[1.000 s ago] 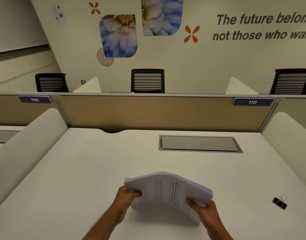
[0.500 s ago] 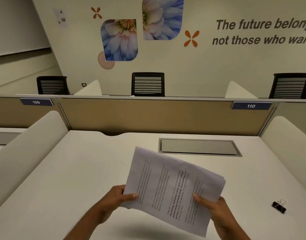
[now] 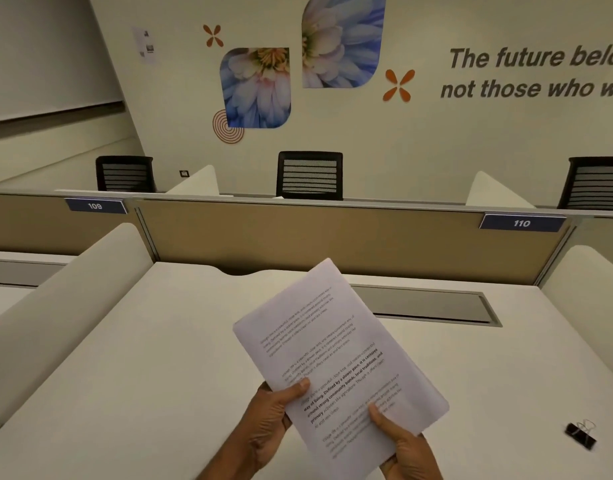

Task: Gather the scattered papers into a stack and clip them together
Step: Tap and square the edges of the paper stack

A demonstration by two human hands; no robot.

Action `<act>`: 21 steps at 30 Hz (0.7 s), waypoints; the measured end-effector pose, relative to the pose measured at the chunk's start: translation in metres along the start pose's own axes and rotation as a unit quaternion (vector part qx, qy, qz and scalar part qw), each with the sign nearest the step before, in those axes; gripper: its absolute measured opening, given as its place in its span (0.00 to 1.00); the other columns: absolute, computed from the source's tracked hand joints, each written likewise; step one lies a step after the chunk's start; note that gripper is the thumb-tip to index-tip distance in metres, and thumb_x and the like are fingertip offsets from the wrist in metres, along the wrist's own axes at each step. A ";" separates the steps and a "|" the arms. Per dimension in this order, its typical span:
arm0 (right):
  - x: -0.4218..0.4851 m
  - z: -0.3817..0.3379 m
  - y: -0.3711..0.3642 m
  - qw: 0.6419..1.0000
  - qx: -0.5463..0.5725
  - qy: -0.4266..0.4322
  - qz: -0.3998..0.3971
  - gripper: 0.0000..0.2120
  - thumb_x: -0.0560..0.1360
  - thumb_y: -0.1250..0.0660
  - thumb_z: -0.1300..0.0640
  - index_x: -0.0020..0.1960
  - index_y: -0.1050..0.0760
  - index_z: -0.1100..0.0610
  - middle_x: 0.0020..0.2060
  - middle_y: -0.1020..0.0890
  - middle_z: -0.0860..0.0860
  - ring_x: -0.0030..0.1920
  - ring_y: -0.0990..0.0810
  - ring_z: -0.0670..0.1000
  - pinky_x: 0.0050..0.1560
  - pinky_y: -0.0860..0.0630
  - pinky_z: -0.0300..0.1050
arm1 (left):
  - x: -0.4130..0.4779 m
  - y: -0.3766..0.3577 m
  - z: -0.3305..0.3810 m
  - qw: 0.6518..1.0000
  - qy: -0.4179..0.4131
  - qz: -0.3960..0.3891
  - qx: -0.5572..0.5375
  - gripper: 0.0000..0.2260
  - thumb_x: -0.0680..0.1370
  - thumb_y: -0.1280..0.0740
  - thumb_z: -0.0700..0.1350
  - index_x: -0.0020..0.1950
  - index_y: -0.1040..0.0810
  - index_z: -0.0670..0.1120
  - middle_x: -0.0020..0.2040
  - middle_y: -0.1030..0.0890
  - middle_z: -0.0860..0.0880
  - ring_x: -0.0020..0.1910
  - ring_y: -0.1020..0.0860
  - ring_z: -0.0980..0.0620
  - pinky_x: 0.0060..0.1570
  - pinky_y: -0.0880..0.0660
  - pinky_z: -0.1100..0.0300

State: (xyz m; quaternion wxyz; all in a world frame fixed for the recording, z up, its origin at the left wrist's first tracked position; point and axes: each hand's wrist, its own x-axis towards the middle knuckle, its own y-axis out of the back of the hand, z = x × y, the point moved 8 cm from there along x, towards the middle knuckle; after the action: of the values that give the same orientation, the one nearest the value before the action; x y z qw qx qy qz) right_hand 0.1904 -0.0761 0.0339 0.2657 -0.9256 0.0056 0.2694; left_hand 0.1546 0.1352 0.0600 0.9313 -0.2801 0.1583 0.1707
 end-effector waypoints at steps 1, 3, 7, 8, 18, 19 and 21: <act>0.001 -0.003 0.003 1.000 -0.002 -0.004 -0.002 0.19 0.66 0.27 0.76 0.53 0.20 0.61 0.42 0.11 0.58 0.48 0.17 0.63 0.60 0.24 0.65 | 0.001 0.002 0.005 1.000 -0.001 0.001 0.015 0.19 0.73 0.28 0.31 0.64 0.20 0.39 0.58 0.14 0.40 0.56 0.15 0.39 0.58 0.18 0.43; 0.006 -0.019 0.009 0.999 -0.038 -0.002 -0.018 0.17 0.67 0.26 0.73 0.54 0.19 0.62 0.44 0.11 0.60 0.48 0.17 0.63 0.60 0.24 0.62 | 0.004 0.008 0.017 0.999 -0.005 0.006 0.051 0.18 0.74 0.28 0.32 0.64 0.20 0.40 0.57 0.13 0.40 0.55 0.15 0.39 0.57 0.19 0.43; 0.017 -0.067 0.008 0.961 -0.258 0.053 -0.091 0.15 0.68 0.23 0.65 0.54 0.16 0.62 0.49 0.12 0.58 0.50 0.15 0.60 0.51 0.20 0.51 | 0.009 0.012 0.048 0.993 -0.030 -0.008 0.116 0.17 0.75 0.28 0.34 0.64 0.19 0.41 0.57 0.13 0.41 0.55 0.14 0.41 0.53 0.17 0.47; 0.019 -0.076 0.002 0.944 -0.305 0.070 -0.105 0.11 0.71 0.25 0.66 0.53 0.15 0.60 0.49 0.11 0.56 0.52 0.14 0.58 0.51 0.20 0.48 | 0.009 0.010 0.055 0.991 -0.038 -0.012 0.125 0.16 0.75 0.28 0.34 0.62 0.18 0.41 0.57 0.13 0.41 0.54 0.14 0.41 0.52 0.17 0.49; 0.030 -0.067 -0.045 0.936 -0.302 0.167 -0.064 0.09 0.71 0.26 0.69 0.47 0.15 0.58 0.41 0.11 0.53 0.42 0.17 0.55 0.42 0.21 0.47 | 0.012 -0.013 0.055 0.973 -0.114 -0.023 0.200 0.10 0.79 0.29 0.39 0.58 0.15 0.45 0.55 0.12 0.45 0.52 0.14 0.51 0.49 0.18 0.60; 0.030 -0.063 -0.043 0.940 -0.293 0.165 -0.059 0.09 0.71 0.26 0.69 0.46 0.15 0.57 0.41 0.12 0.53 0.41 0.17 0.55 0.41 0.21 0.47 | 0.013 -0.011 0.052 0.973 -0.113 -0.021 0.201 0.09 0.79 0.30 0.40 0.58 0.15 0.45 0.55 0.12 0.44 0.52 0.14 0.50 0.49 0.18 0.59; 0.033 -0.052 -0.037 0.944 -0.287 0.154 -0.050 0.13 0.70 0.26 0.71 0.46 0.15 0.54 0.41 0.12 0.53 0.42 0.16 0.56 0.44 0.20 0.52 | 0.014 -0.007 0.043 0.972 -0.105 -0.022 0.209 0.09 0.79 0.29 0.41 0.58 0.14 0.45 0.55 0.12 0.44 0.54 0.14 0.46 0.51 0.18 0.57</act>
State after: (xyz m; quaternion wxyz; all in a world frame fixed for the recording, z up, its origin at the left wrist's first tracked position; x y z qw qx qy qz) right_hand 0.2500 -0.0662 0.0728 -0.0022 -0.9919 -0.0775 0.1003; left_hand 0.1783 0.1574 0.0920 0.9842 -0.0636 0.0857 0.1415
